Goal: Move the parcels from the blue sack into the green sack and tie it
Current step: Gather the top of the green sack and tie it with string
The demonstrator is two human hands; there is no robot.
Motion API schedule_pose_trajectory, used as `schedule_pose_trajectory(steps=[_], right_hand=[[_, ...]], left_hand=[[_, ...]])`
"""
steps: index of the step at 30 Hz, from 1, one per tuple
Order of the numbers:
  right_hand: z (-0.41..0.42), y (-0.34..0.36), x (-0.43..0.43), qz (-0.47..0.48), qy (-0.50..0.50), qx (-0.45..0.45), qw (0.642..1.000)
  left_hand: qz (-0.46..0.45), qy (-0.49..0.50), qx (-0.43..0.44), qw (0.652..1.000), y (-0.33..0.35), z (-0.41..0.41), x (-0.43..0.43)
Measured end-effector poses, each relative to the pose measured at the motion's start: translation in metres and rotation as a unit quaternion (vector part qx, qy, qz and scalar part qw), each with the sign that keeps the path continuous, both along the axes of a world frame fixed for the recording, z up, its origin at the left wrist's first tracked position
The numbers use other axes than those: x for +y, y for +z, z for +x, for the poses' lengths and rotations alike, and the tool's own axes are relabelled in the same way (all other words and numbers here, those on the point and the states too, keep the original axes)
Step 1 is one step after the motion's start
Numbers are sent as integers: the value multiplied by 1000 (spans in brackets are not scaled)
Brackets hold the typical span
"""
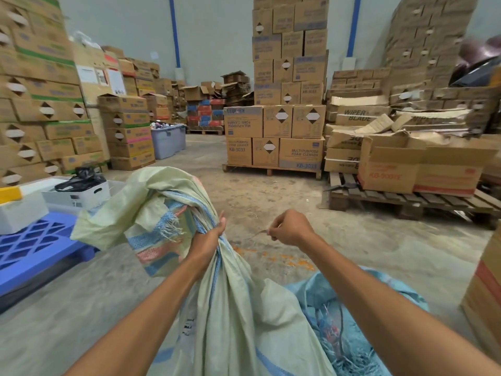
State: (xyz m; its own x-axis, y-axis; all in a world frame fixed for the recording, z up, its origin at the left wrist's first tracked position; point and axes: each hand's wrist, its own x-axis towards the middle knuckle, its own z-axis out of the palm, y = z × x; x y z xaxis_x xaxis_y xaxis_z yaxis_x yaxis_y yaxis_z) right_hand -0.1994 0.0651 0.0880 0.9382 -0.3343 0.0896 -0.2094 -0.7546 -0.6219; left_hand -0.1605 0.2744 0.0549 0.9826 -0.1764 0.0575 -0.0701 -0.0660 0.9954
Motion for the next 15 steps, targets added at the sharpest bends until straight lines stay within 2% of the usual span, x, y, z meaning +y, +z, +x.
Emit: schedule_pose_trajectory(steps=[3, 5, 11, 13, 15], right_hand=[[12, 3, 32, -28, 91, -30, 995], [19, 7, 50, -23, 138, -57, 989], [30, 6, 70, -23, 159, -72, 984], [27, 5, 67, -21, 149, -83, 985], [23, 4, 63, -13, 135, -84, 987]], left_hand=[[59, 46, -10, 997, 3, -4, 7], [76, 38, -39, 996, 6, -4, 12], [106, 82, -93, 987, 7, 3, 19], [167, 104, -113, 974, 7, 9, 19], [277, 121, -119, 946, 11, 13, 20]])
